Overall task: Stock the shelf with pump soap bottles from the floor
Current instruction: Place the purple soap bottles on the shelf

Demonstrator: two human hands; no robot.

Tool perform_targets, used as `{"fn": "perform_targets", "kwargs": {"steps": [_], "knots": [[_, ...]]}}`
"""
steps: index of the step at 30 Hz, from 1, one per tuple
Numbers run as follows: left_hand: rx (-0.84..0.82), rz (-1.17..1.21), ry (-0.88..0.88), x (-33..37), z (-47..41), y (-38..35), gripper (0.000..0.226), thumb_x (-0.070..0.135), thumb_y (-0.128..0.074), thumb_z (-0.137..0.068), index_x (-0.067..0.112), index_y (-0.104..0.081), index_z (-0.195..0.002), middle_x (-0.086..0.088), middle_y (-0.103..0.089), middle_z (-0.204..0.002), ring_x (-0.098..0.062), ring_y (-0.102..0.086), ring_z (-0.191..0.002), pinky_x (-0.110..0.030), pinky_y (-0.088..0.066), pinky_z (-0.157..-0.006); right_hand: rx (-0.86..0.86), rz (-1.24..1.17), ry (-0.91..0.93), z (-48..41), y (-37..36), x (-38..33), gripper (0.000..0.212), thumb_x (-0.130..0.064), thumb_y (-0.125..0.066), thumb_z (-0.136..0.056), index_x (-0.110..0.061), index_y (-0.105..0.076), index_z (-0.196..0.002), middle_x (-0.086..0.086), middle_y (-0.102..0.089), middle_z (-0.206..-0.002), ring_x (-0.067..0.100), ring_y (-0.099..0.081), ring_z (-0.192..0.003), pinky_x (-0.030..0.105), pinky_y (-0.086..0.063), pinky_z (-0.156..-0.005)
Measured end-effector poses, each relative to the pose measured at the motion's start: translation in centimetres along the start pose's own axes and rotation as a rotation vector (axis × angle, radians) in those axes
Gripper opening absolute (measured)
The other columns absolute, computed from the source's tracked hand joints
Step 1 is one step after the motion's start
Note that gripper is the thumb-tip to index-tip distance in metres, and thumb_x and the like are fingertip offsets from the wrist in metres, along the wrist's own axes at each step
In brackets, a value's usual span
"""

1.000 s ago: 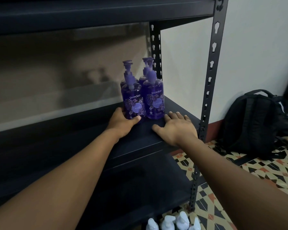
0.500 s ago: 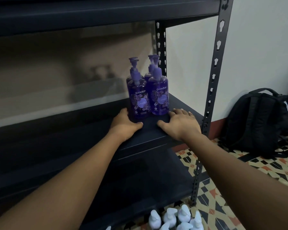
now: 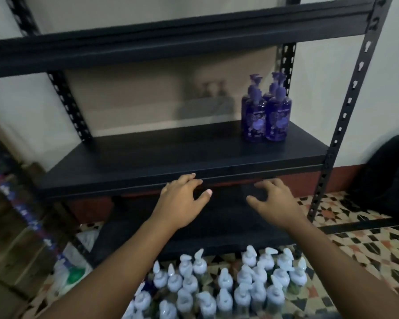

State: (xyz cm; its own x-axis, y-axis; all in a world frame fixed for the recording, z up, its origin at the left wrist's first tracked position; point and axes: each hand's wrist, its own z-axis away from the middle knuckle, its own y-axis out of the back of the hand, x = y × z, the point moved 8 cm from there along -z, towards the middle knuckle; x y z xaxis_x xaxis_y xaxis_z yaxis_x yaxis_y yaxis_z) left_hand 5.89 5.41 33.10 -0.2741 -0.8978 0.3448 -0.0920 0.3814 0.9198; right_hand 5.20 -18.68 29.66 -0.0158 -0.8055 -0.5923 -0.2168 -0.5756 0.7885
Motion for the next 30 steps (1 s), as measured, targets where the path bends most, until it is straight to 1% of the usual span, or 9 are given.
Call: {"fn": "perform_targets", "kwargs": {"steps": [2, 5, 10, 13, 17, 20, 23, 26, 30], "knots": [[0.005, 0.055, 0.053, -2.4, 4.0, 0.8, 0.057, 0.06, -0.047, -0.098, 0.025, -0.055, -0.143, 0.008, -0.039, -0.157, -0.014, -0.039, -0.143, -0.044, -0.033, -0.118, -0.085, -0.072, 0.067, 2.6, -1.6, -2.8, 0.049, -0.048, -0.065, -0.092, -0.02, -0.062, -0.132, -0.002, -0.054, -0.131, 0.018, -0.054, -0.118, 0.027, -0.04, -0.091], [0.016, 0.114, 0.163, -6.7, 9.8, 1.5, 0.052, 0.059, -0.051, -0.097, 0.026, -0.06, -0.136, 0.009, -0.046, -0.148, -0.012, -0.046, -0.135, -0.036, -0.04, -0.112, -0.15, -0.187, 0.157, 6.8, -3.8, -6.8, 0.042, -0.046, -0.064, -0.094, -0.023, -0.063, -0.13, -0.01, -0.055, -0.122, 0.007, -0.053, -0.108, 0.022, -0.039, -0.089], [0.053, 0.167, 0.359, -13.1, 18.1, 2.4, 0.044, 0.052, -0.055, -0.098, 0.022, -0.065, -0.127, 0.006, -0.052, -0.134, -0.012, -0.053, -0.123, -0.025, -0.04, -0.099, -0.356, -0.283, 0.196, 13.2, -9.9, -9.7, 0.035, -0.04, -0.065, -0.095, -0.024, -0.064, -0.126, -0.008, -0.061, -0.12, 0.006, -0.06, -0.105, 0.022, -0.045, -0.088], [0.071, 0.202, 0.453, -16.3, 21.7, 2.4, 0.041, 0.048, -0.056, -0.099, 0.018, -0.066, -0.124, 0.003, -0.055, -0.127, -0.015, -0.056, -0.117, -0.028, -0.043, -0.098, -0.443, -0.266, 0.206, 14.8, -12.6, -10.8, 0.036, -0.041, -0.064, -0.096, -0.024, -0.062, -0.128, -0.007, -0.063, -0.122, 0.007, -0.06, -0.105, 0.028, -0.05, -0.091], [0.108, 0.286, 0.579, -20.1, 24.5, 1.1, 0.034, 0.047, -0.059, -0.098, 0.018, -0.069, -0.113, 0.002, -0.06, -0.116, -0.013, -0.06, -0.104, -0.031, -0.048, -0.093, -0.536, -0.244, 0.19, 15.3, -16.6, -12.2, 0.036, -0.04, -0.065, -0.096, -0.023, -0.062, -0.128, -0.006, -0.065, -0.119, 0.01, -0.063, -0.102, 0.034, -0.053, -0.09], [0.11, 0.349, 0.663, -22.7, 25.7, -1.0, 0.03, 0.04, -0.062, -0.097, 0.012, -0.07, -0.104, 0.0, -0.069, -0.098, -0.015, -0.065, -0.089, -0.029, -0.045, -0.078, -0.575, -0.257, 0.154, 15.0, -19.8, -13.5, 0.034, -0.039, -0.066, -0.094, -0.022, -0.065, -0.124, -0.007, -0.068, -0.111, 0.01, -0.063, -0.098, 0.028, -0.051, -0.083], [0.118, 0.41, 0.761, -25.7, 26.3, -3.5, 0.03, 0.039, -0.062, -0.097, 0.011, -0.067, -0.108, 0.002, -0.068, -0.101, -0.016, -0.062, -0.091, -0.027, -0.041, -0.079, -0.594, -0.31, 0.073, 14.7, -23.6, -14.3, 0.027, -0.038, -0.066, -0.094, -0.022, -0.067, -0.115, -0.011, -0.068, -0.098, 0.008, -0.063, -0.093, 0.018, -0.045, -0.07], [0.094, 0.458, 0.863, -28.7, 26.2, -6.5, 0.031, 0.037, -0.061, -0.098, 0.01, -0.063, -0.113, 0.003, -0.061, -0.099, -0.016, -0.056, -0.091, -0.025, -0.036, -0.077, -0.623, -0.341, 0.0, 14.7, -28.1, -15.3, 0.023, -0.035, -0.066, -0.094, -0.018, -0.065, -0.11, -0.012, -0.067, -0.085, 0.004, -0.062, -0.08, 0.019, -0.045, -0.067], [0.1, 0.556, 0.993, -32.8, 25.2, -10.8, 0.029, 0.04, -0.063, -0.097, 0.016, -0.052, -0.107, 0.002, -0.057, -0.099, -0.019, -0.058, -0.095, -0.026, -0.036, -0.078, -0.641, -0.304, -0.052, 14.6, -34.5, -16.1, 0.028, -0.032, -0.064, -0.095, -0.006, -0.066, -0.105, 0.008, -0.071, -0.091, 0.026, -0.066, -0.091, 0.035, -0.048, -0.08]]}}
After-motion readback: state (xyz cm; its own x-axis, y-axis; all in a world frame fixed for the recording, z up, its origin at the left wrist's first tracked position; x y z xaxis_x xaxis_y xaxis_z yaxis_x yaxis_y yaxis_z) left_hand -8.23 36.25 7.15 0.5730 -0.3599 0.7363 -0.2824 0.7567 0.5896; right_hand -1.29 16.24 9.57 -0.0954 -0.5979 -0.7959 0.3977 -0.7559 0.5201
